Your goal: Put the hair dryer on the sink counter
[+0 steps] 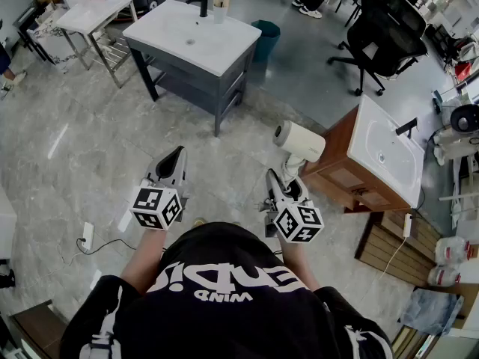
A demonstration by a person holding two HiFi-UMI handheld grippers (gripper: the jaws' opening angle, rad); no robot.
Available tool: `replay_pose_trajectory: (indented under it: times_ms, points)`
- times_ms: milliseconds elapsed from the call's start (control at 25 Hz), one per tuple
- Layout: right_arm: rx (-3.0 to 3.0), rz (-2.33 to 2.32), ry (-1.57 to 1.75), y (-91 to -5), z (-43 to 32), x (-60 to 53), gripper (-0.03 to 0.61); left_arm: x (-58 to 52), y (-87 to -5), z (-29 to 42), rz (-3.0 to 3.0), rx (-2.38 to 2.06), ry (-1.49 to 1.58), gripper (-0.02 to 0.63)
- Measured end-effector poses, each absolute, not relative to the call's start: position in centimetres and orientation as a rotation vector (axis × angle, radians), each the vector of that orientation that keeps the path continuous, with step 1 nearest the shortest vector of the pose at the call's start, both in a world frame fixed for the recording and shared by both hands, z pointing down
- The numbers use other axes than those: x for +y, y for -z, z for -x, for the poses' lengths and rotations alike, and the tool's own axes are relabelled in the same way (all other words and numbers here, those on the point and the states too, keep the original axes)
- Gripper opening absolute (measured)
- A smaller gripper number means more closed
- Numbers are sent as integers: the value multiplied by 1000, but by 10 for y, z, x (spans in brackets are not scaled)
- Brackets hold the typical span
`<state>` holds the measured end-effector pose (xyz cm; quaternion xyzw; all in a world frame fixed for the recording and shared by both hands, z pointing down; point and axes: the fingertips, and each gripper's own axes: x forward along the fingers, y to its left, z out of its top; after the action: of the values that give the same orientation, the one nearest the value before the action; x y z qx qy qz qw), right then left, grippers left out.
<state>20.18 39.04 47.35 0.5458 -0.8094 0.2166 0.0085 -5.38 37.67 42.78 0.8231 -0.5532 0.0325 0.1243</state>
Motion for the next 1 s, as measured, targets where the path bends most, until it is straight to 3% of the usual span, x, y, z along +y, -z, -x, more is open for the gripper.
replay_pose_trajectory:
  times_ms: [1000]
  points:
    - [-2529,-1746,-643,-486,-128,353,230,324,-450,107,-2459,-1501,-61,8]
